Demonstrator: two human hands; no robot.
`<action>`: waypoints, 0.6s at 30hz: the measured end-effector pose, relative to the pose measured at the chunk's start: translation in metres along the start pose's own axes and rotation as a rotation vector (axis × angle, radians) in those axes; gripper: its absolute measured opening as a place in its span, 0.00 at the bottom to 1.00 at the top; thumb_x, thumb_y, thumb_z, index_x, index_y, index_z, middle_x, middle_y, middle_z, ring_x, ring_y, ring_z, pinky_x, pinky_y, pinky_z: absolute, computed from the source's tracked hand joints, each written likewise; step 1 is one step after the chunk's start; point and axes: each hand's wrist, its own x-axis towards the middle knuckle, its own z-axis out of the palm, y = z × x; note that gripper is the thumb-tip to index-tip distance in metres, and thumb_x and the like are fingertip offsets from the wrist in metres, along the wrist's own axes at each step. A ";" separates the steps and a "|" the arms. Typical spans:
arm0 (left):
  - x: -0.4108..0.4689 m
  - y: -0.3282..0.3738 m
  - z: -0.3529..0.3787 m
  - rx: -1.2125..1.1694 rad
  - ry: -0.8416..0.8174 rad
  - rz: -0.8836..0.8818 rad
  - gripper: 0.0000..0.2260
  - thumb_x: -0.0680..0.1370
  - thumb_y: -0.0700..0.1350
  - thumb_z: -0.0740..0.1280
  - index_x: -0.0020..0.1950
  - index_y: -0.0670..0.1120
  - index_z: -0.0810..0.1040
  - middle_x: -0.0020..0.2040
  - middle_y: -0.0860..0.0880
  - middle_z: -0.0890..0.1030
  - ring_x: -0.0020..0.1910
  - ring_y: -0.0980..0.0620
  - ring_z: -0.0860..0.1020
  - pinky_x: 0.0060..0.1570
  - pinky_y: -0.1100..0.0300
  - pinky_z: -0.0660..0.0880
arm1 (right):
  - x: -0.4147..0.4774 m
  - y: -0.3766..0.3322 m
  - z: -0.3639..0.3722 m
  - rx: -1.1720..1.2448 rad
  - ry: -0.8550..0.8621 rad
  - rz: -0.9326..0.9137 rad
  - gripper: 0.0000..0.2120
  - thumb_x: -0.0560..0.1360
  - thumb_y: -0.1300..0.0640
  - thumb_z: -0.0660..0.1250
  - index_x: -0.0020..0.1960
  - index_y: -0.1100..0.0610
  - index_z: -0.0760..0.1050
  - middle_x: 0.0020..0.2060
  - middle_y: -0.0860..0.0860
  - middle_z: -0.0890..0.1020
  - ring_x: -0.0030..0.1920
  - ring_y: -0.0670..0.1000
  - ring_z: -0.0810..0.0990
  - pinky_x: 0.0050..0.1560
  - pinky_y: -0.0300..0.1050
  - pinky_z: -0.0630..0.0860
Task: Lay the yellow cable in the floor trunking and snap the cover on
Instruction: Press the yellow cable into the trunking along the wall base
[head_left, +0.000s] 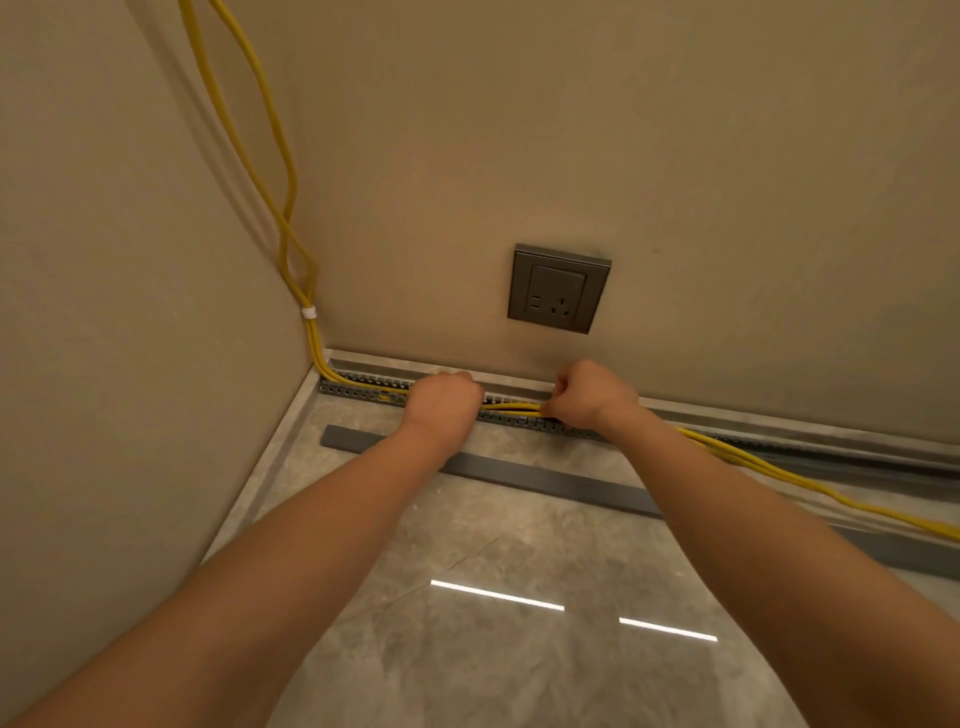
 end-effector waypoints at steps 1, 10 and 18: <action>0.001 0.003 -0.002 -0.004 0.003 0.012 0.09 0.78 0.42 0.64 0.55 0.45 0.81 0.53 0.45 0.79 0.53 0.43 0.79 0.45 0.52 0.76 | 0.001 -0.001 0.001 -0.015 -0.001 0.008 0.06 0.70 0.51 0.69 0.43 0.53 0.79 0.42 0.52 0.83 0.46 0.55 0.81 0.42 0.44 0.74; 0.002 0.049 0.003 -0.245 0.109 0.092 0.11 0.79 0.48 0.64 0.59 0.51 0.80 0.53 0.47 0.79 0.51 0.45 0.80 0.45 0.53 0.77 | 0.008 0.003 0.006 0.104 -0.071 0.031 0.07 0.69 0.53 0.70 0.41 0.56 0.77 0.42 0.56 0.84 0.46 0.58 0.83 0.48 0.49 0.79; 0.010 0.063 -0.007 -0.095 0.036 0.043 0.09 0.79 0.40 0.63 0.55 0.46 0.81 0.53 0.45 0.79 0.51 0.42 0.80 0.42 0.53 0.75 | -0.003 0.014 0.002 -0.080 -0.048 -0.025 0.10 0.71 0.47 0.65 0.38 0.53 0.73 0.36 0.52 0.80 0.40 0.55 0.81 0.39 0.43 0.73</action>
